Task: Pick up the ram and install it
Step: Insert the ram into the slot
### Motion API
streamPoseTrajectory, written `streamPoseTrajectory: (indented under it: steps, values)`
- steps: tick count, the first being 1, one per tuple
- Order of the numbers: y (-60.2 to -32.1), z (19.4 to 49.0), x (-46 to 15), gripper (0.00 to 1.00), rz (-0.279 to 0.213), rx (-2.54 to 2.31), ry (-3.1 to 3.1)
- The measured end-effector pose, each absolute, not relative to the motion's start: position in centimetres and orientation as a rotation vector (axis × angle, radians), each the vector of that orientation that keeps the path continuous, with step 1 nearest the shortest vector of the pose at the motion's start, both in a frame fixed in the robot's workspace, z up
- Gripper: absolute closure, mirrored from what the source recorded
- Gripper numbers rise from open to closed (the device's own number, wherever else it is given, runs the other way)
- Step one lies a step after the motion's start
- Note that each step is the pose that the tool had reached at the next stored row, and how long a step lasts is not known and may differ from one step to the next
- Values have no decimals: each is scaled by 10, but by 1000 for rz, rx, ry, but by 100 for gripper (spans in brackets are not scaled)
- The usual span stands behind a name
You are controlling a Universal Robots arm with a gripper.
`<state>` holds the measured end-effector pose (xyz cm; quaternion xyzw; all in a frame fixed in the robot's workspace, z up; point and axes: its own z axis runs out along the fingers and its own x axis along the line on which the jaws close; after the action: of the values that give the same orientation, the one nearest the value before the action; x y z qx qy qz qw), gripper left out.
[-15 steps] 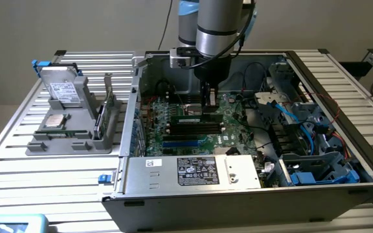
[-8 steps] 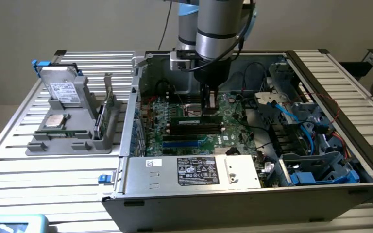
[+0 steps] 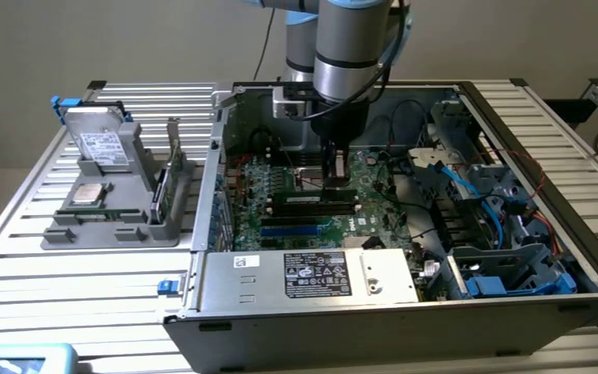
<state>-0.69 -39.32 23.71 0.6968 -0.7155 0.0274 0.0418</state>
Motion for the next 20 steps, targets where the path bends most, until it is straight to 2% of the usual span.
streamPoseTrajectory:
  steps: [20]
  values:
    - [-394, 229, -7, 88, 84, 2133, -2190]
